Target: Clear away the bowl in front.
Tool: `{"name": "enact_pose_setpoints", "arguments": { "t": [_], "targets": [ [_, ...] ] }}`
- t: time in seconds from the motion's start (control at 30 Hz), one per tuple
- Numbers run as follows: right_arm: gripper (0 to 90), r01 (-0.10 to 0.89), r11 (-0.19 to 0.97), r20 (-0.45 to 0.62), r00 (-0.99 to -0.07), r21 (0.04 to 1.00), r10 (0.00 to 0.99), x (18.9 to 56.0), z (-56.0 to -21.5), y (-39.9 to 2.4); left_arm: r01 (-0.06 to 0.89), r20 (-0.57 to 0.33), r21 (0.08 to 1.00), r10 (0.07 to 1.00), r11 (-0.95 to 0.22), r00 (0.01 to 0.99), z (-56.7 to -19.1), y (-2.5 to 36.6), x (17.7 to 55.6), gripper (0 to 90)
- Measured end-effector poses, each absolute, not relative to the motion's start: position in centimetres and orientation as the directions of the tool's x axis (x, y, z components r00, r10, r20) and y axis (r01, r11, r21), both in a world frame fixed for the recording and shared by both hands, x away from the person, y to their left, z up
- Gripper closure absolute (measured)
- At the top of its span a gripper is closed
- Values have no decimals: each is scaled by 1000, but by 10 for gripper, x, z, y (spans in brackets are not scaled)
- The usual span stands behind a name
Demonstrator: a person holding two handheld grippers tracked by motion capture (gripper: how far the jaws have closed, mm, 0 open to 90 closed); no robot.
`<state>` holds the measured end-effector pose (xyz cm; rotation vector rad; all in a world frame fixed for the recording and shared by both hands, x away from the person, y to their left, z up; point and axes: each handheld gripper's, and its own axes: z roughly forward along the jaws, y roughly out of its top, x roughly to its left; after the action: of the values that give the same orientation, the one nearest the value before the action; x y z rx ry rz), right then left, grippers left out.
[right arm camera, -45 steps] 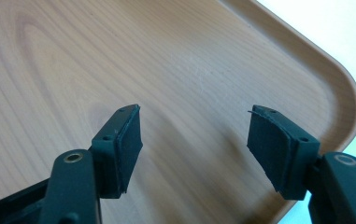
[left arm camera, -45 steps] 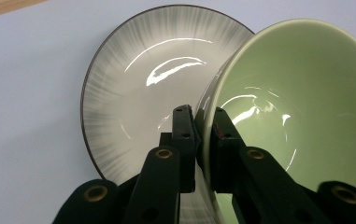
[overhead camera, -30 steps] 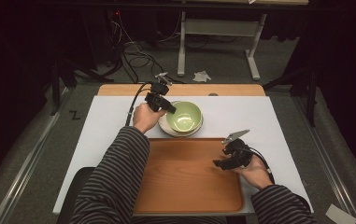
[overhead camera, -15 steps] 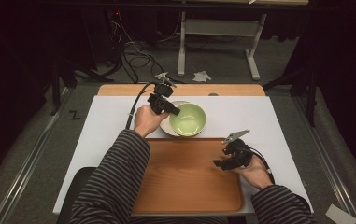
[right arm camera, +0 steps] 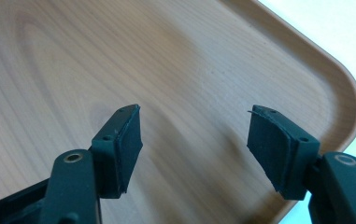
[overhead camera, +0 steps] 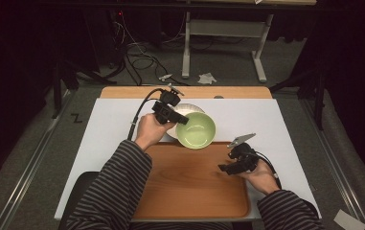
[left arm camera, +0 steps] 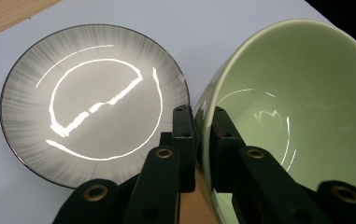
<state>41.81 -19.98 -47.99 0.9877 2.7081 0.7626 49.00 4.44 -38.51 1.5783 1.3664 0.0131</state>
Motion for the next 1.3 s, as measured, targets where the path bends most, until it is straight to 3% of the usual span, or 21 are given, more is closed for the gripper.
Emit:
{"name": "enact_pose_setpoints", "arguments": {
  "t": [1.3],
  "targets": [
    [367,561,646,29,-766,517,642,418,-480,-200,749,-602,647,698,142,388,-384,63,448,834]
  ]
}}
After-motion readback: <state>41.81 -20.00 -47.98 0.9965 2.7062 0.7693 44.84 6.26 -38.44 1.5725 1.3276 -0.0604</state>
